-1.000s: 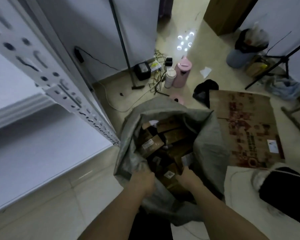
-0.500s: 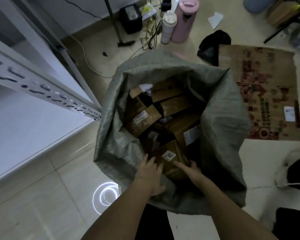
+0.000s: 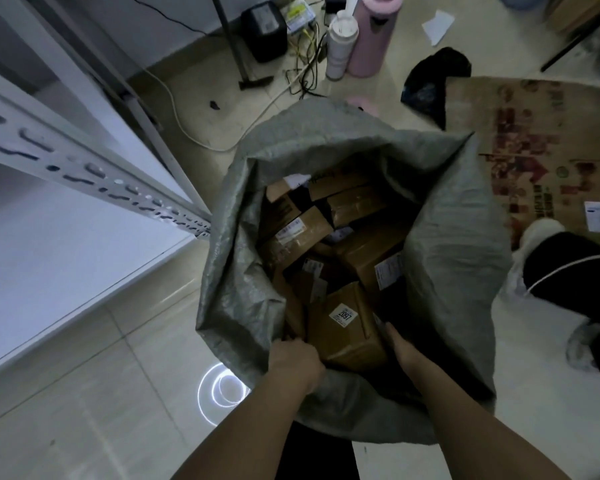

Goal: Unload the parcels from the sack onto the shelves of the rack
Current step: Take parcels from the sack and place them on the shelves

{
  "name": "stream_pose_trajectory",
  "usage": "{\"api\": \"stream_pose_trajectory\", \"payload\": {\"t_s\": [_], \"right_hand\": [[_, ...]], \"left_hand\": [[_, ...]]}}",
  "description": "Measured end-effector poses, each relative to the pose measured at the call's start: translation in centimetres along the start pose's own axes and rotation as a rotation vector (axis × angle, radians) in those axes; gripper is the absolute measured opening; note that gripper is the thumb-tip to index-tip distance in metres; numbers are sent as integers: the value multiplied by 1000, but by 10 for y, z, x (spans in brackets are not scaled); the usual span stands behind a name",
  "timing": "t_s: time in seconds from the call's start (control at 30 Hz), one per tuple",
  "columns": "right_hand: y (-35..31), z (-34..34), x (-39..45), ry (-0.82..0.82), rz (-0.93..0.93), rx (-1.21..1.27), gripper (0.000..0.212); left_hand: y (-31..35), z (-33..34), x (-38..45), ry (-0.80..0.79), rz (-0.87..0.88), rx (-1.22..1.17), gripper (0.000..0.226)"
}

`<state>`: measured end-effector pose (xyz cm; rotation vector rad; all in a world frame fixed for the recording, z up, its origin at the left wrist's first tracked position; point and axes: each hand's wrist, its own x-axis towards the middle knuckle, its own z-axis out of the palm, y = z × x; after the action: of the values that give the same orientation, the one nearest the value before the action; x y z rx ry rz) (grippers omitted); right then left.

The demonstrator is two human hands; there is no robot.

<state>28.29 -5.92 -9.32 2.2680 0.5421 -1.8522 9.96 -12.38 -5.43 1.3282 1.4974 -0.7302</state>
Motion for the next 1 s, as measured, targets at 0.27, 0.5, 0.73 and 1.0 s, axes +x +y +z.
{"api": "stream_pose_trajectory", "payload": {"t_s": [0.27, 0.5, 0.73, 1.0], "right_hand": [[12, -9, 26, 169, 0, 90, 69], [14, -18, 13, 126, 94, 31, 66], [10, 2, -17, 56, 78, -24, 54], [-3, 6, -30, -57, 2, 84, 58]], "left_hand": [[13, 30, 33, -148, -285, -935, 73], [16, 25, 37, -147, -327, -1422, 78], [26, 16, 38, -138, -327, -1469, 80], [24, 16, 22, 113, -461, -1454, 72]]}}
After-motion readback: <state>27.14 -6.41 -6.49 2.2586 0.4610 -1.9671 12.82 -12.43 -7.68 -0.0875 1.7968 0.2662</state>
